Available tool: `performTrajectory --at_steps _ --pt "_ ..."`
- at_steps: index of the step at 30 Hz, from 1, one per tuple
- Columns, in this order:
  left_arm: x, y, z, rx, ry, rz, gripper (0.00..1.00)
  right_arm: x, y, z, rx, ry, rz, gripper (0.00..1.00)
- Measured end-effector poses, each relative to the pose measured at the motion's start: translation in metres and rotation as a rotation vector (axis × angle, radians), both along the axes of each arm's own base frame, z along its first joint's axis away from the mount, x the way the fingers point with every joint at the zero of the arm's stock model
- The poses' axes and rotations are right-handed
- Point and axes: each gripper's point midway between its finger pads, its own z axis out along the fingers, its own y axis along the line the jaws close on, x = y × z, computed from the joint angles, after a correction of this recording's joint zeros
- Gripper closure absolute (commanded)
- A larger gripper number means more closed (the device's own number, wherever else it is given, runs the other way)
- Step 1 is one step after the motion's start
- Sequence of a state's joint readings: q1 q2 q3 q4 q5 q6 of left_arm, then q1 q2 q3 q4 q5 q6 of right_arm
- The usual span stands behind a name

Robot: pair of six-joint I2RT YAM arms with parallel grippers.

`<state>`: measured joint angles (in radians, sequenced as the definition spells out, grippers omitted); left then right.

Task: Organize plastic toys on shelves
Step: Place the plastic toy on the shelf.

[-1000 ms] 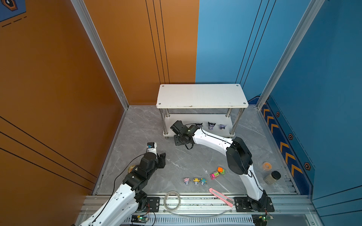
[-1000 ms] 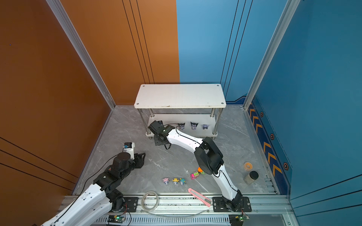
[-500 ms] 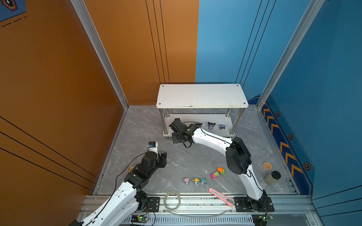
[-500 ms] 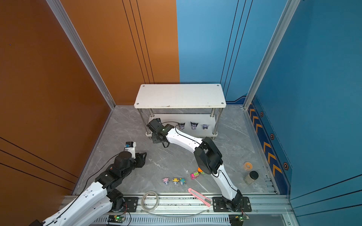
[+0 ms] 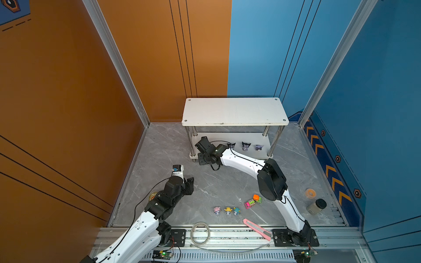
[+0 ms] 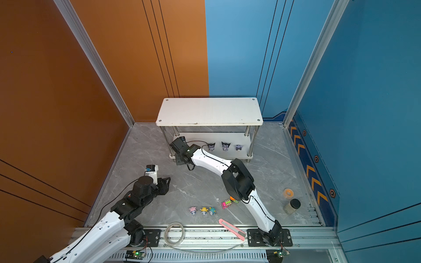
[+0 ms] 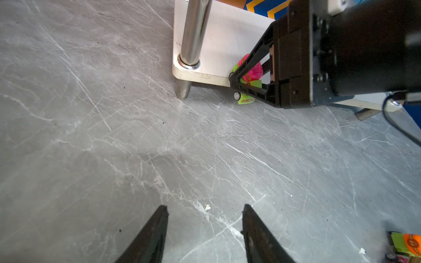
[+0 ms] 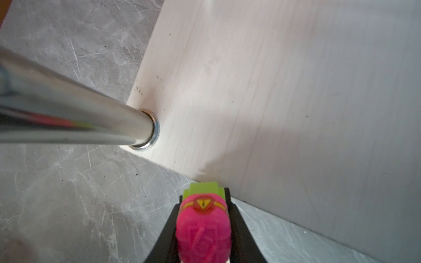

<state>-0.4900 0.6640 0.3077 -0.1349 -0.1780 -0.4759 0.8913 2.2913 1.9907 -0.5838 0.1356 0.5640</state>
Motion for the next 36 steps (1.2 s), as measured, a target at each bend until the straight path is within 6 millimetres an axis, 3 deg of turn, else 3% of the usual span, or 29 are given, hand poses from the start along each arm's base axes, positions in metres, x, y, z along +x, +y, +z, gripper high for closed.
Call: performTrajectory --at_steps 14,23,31,36 --pt "0.016 -0.015 -0.012 0.003 0.033 -0.033 0.47 0.025 0.004 0.013 0.046 -0.057 -0.033 0.94" --pt "0.024 -0.021 -0.006 -0.006 0.012 -0.043 0.47 0.037 0.010 0.006 0.054 -0.071 -0.045 0.90" --pt "0.025 -0.021 -0.004 -0.009 0.005 -0.043 0.45 0.041 0.013 0.006 0.058 -0.084 -0.052 0.72" --pt "0.024 -0.022 -0.004 -0.011 0.006 -0.047 0.45 0.047 0.014 0.006 0.063 -0.110 -0.070 0.71"
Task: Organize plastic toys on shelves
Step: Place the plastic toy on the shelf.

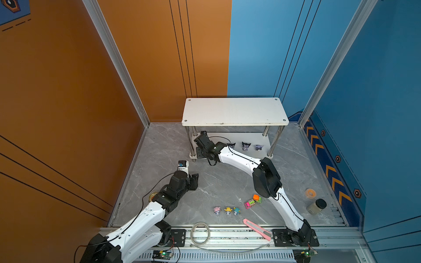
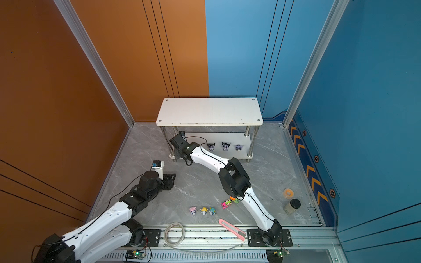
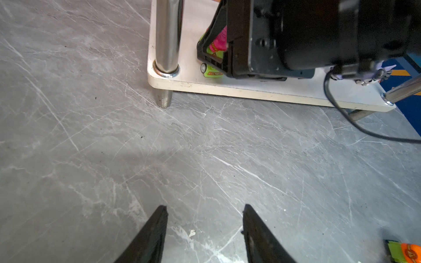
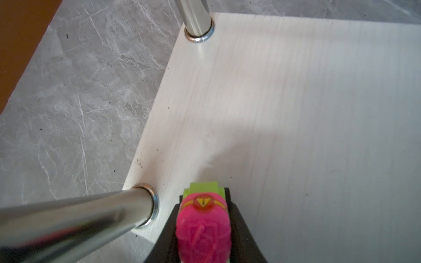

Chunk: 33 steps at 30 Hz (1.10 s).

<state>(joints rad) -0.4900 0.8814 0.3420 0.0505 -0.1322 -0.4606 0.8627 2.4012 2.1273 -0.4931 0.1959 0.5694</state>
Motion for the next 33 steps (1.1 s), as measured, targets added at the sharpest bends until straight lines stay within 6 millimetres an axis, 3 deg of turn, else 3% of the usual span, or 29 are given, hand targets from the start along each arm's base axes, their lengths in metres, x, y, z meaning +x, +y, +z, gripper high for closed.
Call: performTrajectory --at_steps 9,11,15,17,33 --pt "0.000 0.000 0.001 -0.004 -0.003 -0.003 0.45 0.010 0.003 0.002 0.023 -0.038 -0.033 0.70" --pt "0.000 0.000 0.002 -0.004 -0.005 -0.003 0.45 0.011 0.003 0.001 0.024 -0.041 -0.036 0.66" --pt "0.000 0.000 0.002 -0.004 -0.005 -0.003 0.45 0.015 0.003 -0.004 0.029 -0.036 -0.052 0.48" --pt "0.000 0.000 0.002 -0.004 -0.005 -0.003 0.44 0.018 0.003 -0.004 0.032 -0.045 -0.058 0.46" --pt "0.000 -0.001 0.003 -0.008 -0.011 -0.003 0.45 0.017 0.004 -0.003 0.033 -0.045 -0.056 0.41"
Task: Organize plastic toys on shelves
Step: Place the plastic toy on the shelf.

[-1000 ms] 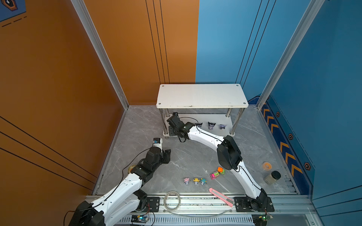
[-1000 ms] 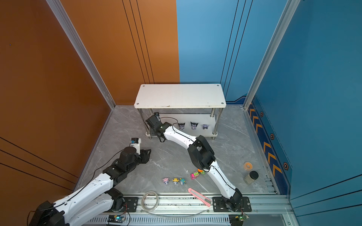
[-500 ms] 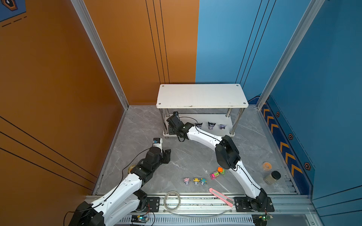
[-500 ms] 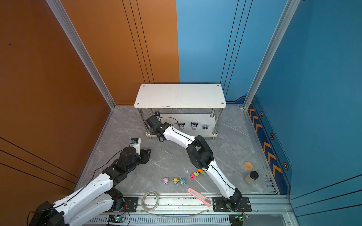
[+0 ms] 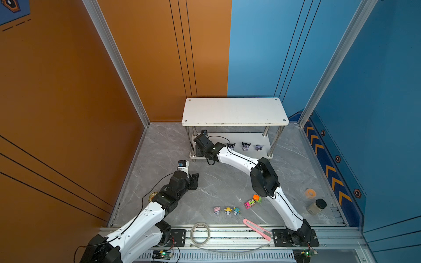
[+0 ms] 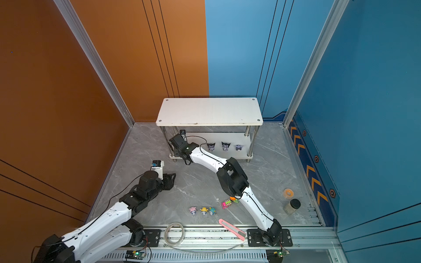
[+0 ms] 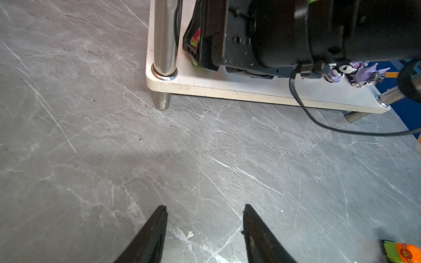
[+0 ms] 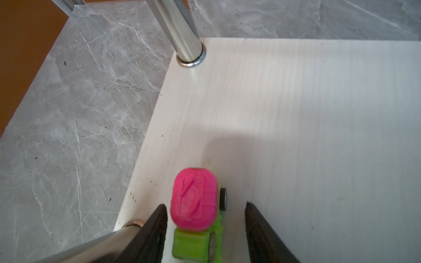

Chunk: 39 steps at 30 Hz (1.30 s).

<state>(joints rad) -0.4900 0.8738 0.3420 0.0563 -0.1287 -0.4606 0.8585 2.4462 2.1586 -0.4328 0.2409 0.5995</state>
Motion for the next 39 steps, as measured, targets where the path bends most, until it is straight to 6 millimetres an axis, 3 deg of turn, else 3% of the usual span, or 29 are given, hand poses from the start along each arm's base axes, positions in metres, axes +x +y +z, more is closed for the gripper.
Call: performTrajectory --at_steps 10,25,34,39 --pt "0.000 0.000 0.010 -0.017 -0.031 0.000 0.45 -0.016 -0.005 0.002 -0.005 0.011 0.008 0.36" --pt "-0.004 0.002 0.015 -0.022 -0.041 0.001 0.45 -0.049 -0.015 0.016 0.006 0.022 0.026 0.45" --pt "-0.020 0.011 0.044 -0.064 -0.118 0.001 0.45 -0.082 -0.037 0.029 0.018 0.026 0.035 0.57" --pt "-0.024 0.013 0.048 -0.076 -0.127 0.005 0.47 -0.113 -0.051 0.050 0.033 0.018 0.053 0.73"
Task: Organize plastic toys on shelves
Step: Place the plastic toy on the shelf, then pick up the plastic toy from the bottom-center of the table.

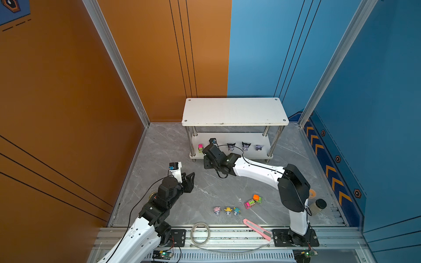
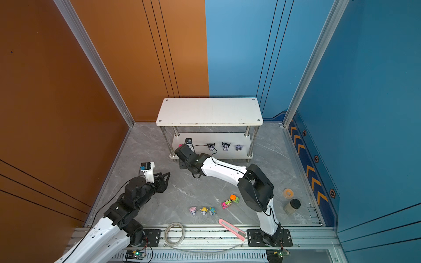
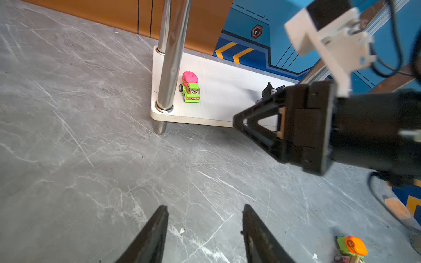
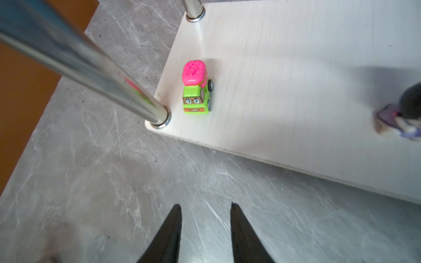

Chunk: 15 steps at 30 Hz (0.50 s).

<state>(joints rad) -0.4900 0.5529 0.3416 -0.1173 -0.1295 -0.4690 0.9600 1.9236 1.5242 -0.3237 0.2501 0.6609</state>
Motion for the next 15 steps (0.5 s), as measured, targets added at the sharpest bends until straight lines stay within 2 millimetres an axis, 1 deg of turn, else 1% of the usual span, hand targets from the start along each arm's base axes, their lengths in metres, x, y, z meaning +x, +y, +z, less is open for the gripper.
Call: performTrajectory --at_steps 2,4,8,9,11,12,15 --pt "0.000 -0.001 -0.005 0.003 0.018 0.000 0.48 -0.016 -0.010 0.007 0.000 -0.004 0.001 0.76" --pt "0.001 -0.002 -0.010 0.007 0.040 -0.003 0.48 -0.036 -0.024 0.009 -0.018 0.002 0.003 0.76" --pt "0.000 -0.015 -0.020 0.010 0.071 -0.039 0.48 -0.079 -0.070 0.009 -0.085 0.024 -0.018 0.73" --pt "-0.001 -0.020 -0.022 0.012 0.078 -0.058 0.48 -0.091 -0.085 0.009 -0.103 0.033 -0.030 0.70" --pt "-0.004 -0.033 -0.026 0.018 0.086 -0.100 0.48 -0.107 -0.112 0.009 -0.128 0.050 -0.059 0.63" --pt "-0.006 -0.039 -0.028 0.022 0.089 -0.122 0.48 -0.115 -0.127 0.010 -0.136 0.061 -0.083 0.59" --pt "-0.012 -0.060 -0.034 0.039 0.101 -0.190 0.49 -0.134 -0.162 0.010 -0.143 0.105 -0.138 0.49"
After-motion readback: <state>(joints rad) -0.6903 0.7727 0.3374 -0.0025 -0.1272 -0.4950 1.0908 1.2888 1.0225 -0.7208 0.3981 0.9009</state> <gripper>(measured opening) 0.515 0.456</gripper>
